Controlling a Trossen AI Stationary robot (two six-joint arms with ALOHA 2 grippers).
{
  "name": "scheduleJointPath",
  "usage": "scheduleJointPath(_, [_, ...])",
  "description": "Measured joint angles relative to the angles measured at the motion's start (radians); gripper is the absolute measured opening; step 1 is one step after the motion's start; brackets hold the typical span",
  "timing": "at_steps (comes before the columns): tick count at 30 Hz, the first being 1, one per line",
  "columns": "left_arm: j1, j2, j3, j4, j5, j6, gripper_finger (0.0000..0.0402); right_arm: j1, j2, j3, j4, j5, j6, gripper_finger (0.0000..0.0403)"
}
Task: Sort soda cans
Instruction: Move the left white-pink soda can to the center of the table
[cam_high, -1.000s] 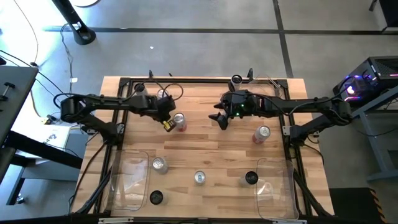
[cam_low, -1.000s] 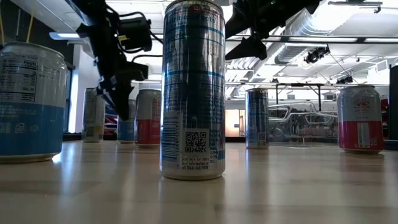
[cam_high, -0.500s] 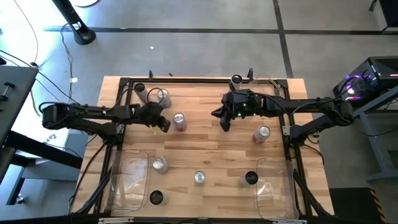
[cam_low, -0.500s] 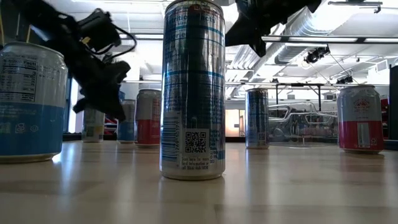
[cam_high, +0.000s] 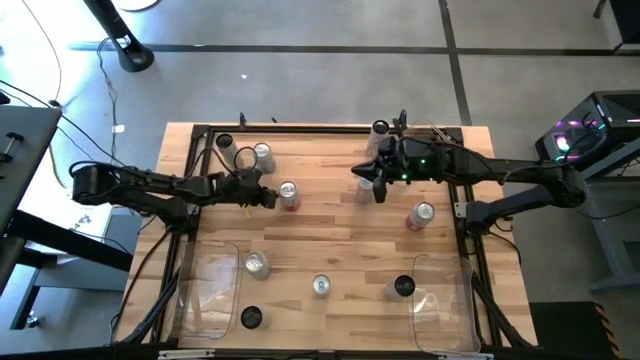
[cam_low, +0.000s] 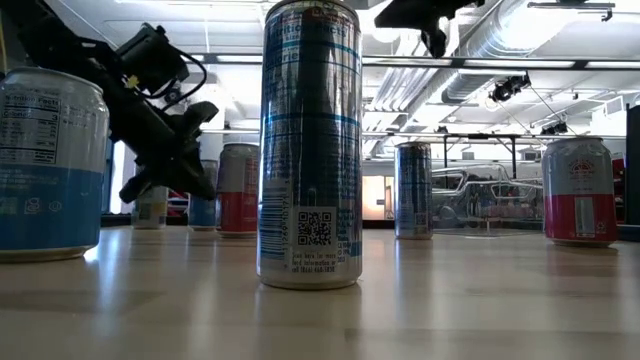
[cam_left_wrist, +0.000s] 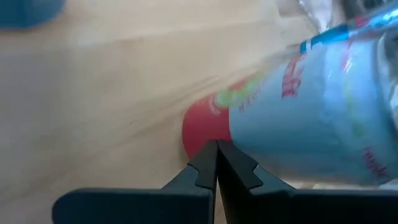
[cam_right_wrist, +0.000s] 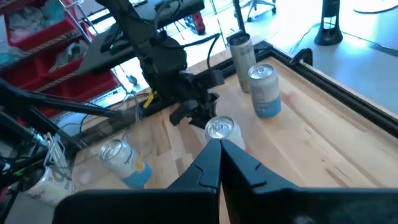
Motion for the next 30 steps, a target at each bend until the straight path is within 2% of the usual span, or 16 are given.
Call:
scheduleJointPath(5, [-0.028, 0.070, 0.000, 0.063, -0.069, -0.013, 0.0000, 0.000, -0.011, 0.000, -0.015, 0.017, 0.000, 0.0000])
scheduleJointPath(11, [-0.031, 0.168, 0.000, 0.234, -0.162, -0.082, 0.0000, 0.000, -0.011, 0.000, -0.017, 0.017, 0.000, 0.0000])
scheduleJointPath(16, [-0.033, 0.243, 0.001, 0.333, -0.131, -0.108, 0.0000, 0.000, -0.011, 0.000, -0.017, 0.017, 0.000, 0.0000])
scheduleJointPath(19, [-0.048, 0.282, 0.019, 0.333, -0.123, -0.112, 0.0000, 0.000, -0.011, 0.000, -0.017, 0.017, 0.000, 0.0000])
scheduleJointPath(30, [-0.114, 0.414, 0.187, 0.333, -0.092, -0.077, 0.0000, 0.000, -0.011, 0.000, -0.060, 0.017, -0.007, 0.0000])
